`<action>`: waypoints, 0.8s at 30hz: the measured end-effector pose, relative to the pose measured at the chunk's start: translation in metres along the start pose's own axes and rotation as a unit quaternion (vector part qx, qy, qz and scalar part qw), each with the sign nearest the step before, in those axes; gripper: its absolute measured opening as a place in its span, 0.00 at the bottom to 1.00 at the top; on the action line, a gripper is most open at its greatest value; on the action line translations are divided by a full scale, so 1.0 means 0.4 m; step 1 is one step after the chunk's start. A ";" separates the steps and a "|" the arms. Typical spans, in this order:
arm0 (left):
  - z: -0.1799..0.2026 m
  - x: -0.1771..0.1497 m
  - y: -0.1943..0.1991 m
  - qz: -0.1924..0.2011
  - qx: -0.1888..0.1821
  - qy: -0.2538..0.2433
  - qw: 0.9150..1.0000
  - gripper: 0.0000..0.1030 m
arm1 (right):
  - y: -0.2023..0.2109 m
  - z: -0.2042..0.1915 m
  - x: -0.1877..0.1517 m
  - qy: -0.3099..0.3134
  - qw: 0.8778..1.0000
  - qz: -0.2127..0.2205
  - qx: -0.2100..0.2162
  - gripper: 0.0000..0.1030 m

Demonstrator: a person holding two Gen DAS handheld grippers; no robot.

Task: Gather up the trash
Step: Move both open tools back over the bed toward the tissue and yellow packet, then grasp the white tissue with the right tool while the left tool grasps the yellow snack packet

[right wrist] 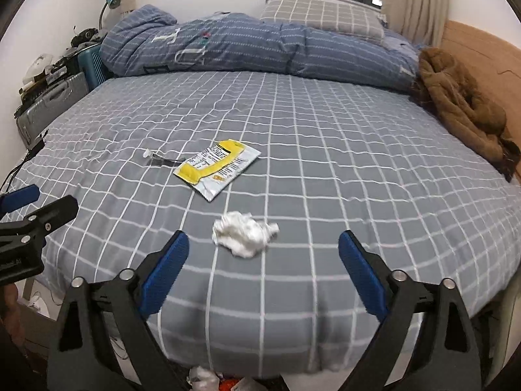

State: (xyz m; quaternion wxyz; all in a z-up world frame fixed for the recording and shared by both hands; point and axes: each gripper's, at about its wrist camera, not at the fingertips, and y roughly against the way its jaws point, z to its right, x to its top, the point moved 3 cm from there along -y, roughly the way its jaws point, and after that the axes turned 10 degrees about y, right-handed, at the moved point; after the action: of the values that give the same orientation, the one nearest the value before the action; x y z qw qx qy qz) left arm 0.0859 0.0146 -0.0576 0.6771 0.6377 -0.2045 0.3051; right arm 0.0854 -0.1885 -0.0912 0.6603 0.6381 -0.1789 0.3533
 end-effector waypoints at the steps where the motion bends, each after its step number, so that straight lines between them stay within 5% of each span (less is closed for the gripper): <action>1: 0.005 0.014 -0.017 -0.001 0.001 -0.002 1.000 0.94 | -0.023 -0.003 0.009 0.002 1.000 -0.004 0.005 0.82; 7: 0.025 0.058 -0.094 -0.002 0.000 -0.009 1.000 0.94 | -0.114 -0.019 0.014 0.002 0.999 -0.028 0.024 0.71; 16: 0.071 0.085 -0.186 -0.013 -0.016 -0.007 1.000 0.94 | -0.192 -0.033 0.000 0.007 0.996 -0.063 0.057 0.42; 20: 0.107 0.085 -0.230 -0.021 -0.018 -0.011 1.000 0.94 | -0.202 -0.025 -0.012 0.008 0.995 -0.073 0.074 0.16; 24: 0.149 0.097 -0.267 -0.016 -0.013 -0.030 0.999 0.94 | -0.174 0.007 -0.002 0.011 0.996 -0.062 0.063 0.12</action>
State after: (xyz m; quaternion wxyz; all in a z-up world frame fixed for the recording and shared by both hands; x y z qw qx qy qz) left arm 0.1929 -0.0385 -0.1047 0.6837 0.6407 -0.2184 0.2726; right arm 0.1340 -0.1868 -0.1412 0.6413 0.6846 -0.1088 0.3289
